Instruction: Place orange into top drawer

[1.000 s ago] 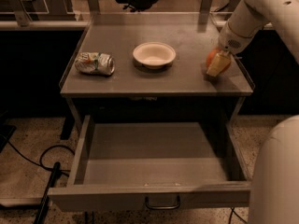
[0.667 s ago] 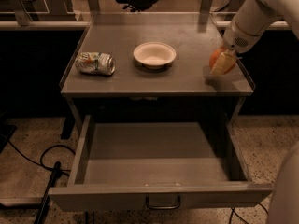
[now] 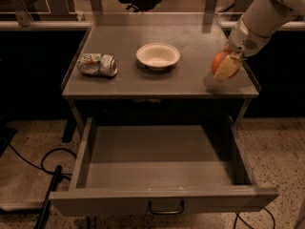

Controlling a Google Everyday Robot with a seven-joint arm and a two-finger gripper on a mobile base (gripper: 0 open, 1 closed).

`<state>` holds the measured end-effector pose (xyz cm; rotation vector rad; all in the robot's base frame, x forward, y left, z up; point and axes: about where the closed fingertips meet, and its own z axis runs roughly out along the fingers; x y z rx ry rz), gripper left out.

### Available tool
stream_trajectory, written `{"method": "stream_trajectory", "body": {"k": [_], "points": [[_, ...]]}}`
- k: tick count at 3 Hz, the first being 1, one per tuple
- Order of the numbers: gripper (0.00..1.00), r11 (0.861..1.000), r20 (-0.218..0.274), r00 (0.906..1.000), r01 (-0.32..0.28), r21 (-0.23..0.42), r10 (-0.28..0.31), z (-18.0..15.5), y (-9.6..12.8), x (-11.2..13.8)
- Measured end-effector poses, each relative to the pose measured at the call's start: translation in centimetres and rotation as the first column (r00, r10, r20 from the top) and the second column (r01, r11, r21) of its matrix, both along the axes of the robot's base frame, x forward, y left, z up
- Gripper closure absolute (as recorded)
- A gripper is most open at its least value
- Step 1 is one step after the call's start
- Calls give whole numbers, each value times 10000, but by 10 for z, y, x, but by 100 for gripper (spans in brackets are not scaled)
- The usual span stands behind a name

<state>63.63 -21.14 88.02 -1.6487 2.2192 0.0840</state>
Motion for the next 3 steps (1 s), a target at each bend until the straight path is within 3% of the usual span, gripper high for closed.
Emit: {"method": "stream_trajectory", "body": {"k": [1,2,3], "points": [[100,9996,29,9996,295,16,-295,-1,-2,0],[100,9969,23,9971,760,188,-760,3,-2,-23],[100,9977,-302,9980,559,373,-548,-1,14,-62]]}}
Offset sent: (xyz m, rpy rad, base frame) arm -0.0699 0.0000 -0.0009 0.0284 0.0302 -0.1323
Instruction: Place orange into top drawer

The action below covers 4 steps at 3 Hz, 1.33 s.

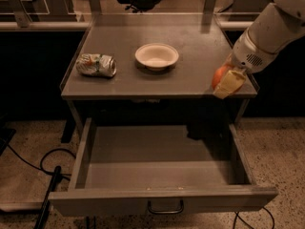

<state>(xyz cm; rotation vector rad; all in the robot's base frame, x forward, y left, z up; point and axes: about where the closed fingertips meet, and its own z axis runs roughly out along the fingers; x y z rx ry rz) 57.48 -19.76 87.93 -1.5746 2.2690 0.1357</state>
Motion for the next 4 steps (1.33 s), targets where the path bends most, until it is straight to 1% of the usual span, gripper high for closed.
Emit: {"method": "stream_trajectory", "body": {"k": [1,2,3,4], "points": [[100,9962,-562,9959,-681,538,711,-14,27,-42],[100,9960,-575,9957,-693,558,725,-15,27,-43],[100,9948,-1328,9884,-637,793,738,-44,37,-61],[100,9954,-2220,9730,-455,848,634,-83,46,-79]]}}
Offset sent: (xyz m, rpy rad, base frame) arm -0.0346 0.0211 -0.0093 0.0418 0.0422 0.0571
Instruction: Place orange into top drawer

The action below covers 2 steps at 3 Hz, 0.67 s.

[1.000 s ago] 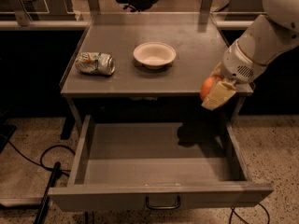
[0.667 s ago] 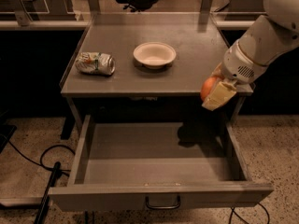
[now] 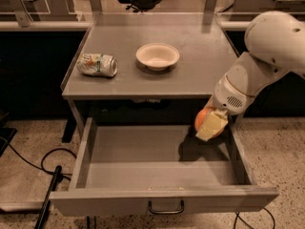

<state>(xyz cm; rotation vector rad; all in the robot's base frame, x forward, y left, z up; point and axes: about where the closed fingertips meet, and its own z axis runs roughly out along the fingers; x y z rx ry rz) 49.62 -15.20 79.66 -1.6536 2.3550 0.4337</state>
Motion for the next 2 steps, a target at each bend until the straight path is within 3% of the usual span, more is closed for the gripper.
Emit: {"method": "stream_trajectory", "body": {"k": [1,2], "points": [[100,10000,-600,9982,-52,83,57,-31,10,-12],[100,10000,-624,9980,-59,76,63,-32,10,-13]]}}
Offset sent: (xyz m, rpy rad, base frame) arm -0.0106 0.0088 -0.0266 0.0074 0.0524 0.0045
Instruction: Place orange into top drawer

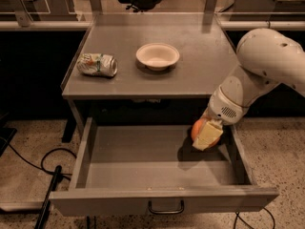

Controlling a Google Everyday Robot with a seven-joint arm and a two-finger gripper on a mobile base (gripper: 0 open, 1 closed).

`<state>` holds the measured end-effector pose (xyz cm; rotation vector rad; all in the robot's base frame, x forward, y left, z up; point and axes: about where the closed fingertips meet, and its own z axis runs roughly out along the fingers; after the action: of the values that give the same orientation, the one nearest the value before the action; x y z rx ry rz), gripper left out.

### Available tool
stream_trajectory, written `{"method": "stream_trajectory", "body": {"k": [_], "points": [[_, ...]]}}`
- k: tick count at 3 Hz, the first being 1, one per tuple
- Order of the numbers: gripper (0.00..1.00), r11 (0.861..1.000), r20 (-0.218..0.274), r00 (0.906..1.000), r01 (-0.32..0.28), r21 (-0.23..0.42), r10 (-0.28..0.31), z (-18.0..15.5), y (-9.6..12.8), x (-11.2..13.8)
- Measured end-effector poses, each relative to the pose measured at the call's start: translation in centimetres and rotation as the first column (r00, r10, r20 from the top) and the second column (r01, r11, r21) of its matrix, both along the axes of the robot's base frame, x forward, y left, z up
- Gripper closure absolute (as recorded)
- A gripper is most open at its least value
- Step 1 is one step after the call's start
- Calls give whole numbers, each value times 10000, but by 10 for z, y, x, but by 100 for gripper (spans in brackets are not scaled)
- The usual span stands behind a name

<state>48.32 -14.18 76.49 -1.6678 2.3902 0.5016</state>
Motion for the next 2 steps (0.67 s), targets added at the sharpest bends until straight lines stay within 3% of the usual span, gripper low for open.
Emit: {"method": "stream_trajectory", "body": {"k": [1,2], "points": [[100,10000,-162,9999,24,1,-24,-13,5,-4],[100,9982,-520,9970,554,-214,-565,-54,16,-9]]}}
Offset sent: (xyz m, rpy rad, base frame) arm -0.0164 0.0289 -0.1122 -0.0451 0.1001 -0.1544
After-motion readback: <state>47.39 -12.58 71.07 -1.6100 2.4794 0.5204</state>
